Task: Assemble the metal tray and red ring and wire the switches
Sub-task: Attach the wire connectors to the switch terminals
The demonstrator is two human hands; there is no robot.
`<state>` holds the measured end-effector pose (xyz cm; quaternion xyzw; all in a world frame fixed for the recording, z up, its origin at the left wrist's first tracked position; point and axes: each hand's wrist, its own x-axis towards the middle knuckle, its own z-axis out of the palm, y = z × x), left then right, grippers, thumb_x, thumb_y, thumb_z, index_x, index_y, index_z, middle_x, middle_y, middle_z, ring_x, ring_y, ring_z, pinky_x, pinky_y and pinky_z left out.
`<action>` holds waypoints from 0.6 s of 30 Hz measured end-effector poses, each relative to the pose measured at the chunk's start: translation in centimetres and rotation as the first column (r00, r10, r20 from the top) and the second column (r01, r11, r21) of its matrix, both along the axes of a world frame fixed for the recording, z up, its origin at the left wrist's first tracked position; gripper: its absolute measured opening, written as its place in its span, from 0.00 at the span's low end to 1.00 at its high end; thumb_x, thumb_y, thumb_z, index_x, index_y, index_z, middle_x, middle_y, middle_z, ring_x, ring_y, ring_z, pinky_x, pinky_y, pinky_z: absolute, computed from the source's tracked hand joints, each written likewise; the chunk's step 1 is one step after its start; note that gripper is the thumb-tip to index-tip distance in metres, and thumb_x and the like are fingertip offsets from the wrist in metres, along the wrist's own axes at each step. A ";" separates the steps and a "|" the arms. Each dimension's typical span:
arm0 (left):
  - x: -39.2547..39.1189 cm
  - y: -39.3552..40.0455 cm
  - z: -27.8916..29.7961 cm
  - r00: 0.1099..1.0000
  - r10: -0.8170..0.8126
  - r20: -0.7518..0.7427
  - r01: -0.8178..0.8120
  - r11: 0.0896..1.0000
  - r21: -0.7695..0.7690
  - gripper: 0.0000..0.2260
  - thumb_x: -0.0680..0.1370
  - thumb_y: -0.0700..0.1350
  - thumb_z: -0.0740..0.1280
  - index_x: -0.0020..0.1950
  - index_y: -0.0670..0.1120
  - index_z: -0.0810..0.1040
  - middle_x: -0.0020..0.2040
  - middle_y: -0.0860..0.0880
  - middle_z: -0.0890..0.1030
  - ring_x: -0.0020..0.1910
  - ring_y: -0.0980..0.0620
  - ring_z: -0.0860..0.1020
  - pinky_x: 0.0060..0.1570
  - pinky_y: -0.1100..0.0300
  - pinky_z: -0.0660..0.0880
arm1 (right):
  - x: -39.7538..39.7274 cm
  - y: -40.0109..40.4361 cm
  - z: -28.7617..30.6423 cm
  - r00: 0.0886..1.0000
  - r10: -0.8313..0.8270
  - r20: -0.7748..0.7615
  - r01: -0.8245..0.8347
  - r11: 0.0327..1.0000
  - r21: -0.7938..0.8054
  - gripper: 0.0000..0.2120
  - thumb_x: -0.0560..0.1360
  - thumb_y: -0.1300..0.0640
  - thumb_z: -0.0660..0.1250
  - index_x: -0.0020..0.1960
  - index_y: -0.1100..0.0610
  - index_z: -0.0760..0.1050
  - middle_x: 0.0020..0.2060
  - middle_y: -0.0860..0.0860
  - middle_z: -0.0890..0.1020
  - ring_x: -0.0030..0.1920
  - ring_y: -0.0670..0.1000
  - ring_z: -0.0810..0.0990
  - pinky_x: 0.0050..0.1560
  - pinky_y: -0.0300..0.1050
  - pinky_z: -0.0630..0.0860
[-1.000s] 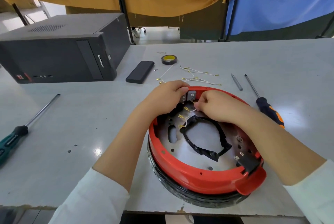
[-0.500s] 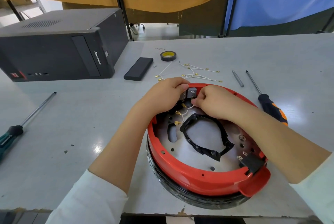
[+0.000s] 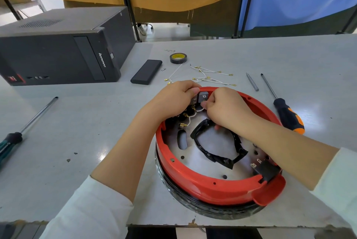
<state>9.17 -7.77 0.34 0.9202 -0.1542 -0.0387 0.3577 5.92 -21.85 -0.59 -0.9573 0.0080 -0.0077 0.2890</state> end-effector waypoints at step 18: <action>-0.7 -0.1 0.5 1.000 -0.004 0.016 0.004 1.000 -0.022 0.13 0.83 0.45 0.59 0.63 0.48 0.79 0.60 0.50 0.81 0.59 0.52 0.76 0.60 0.59 0.69 | -0.8 0.2 0.9 0.952 0.248 0.179 -0.182 0.930 -0.320 0.09 0.76 0.45 0.63 0.40 0.47 0.75 0.34 0.45 0.76 0.40 0.50 0.74 0.35 0.44 0.64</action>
